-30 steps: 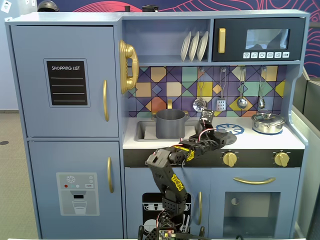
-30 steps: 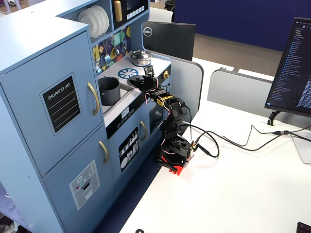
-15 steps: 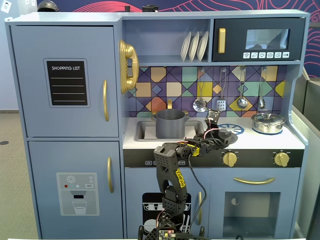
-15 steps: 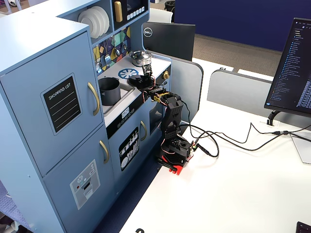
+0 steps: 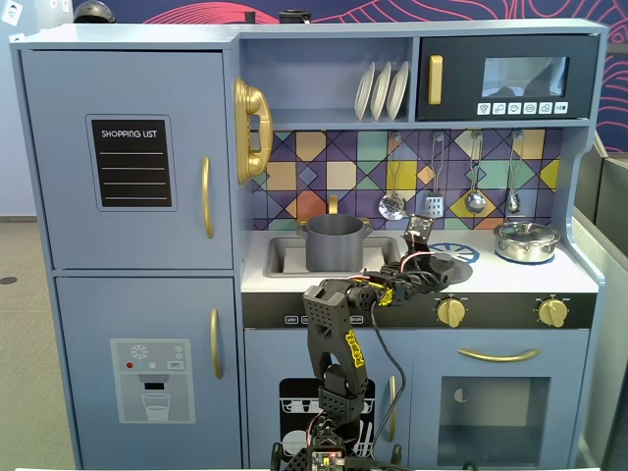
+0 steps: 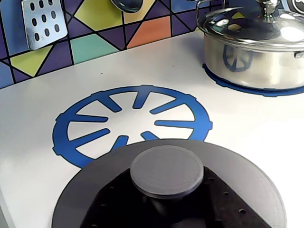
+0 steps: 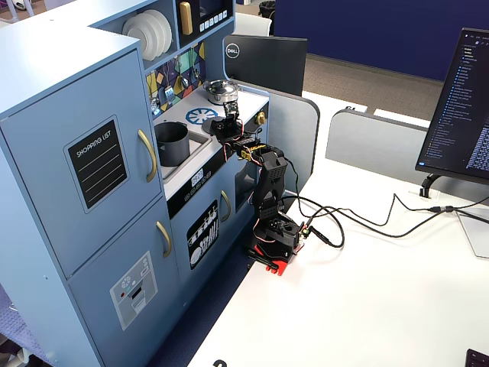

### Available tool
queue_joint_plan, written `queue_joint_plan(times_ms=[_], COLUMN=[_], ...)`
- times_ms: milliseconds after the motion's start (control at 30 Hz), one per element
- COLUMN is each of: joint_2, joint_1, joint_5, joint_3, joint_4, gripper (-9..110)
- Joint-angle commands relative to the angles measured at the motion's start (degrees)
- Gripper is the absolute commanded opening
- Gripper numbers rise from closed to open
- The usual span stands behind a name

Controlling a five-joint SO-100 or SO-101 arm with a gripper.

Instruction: Pick up the lid from the counter and put it on the gray recipient

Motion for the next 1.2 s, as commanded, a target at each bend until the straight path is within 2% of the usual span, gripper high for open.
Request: queue_joint_plan(times_ms=[0, 300, 433, 633, 1167], joint_2=[2.02, 9.05, 16.35, 22.41, 18.72], joint_1=[-1.93, -7.21, -14.85, -23.2, -31.82], joint_5=[-0.62, -1.05, 0.44, 0.62, -2.46], joint_3=[-5.8, -19.25, -17.84, -12.83, -9.58], joint_4=[0.18, 11.51, 18.72, 22.32, 18.63], gripper=[0, 0, 0, 0, 0])
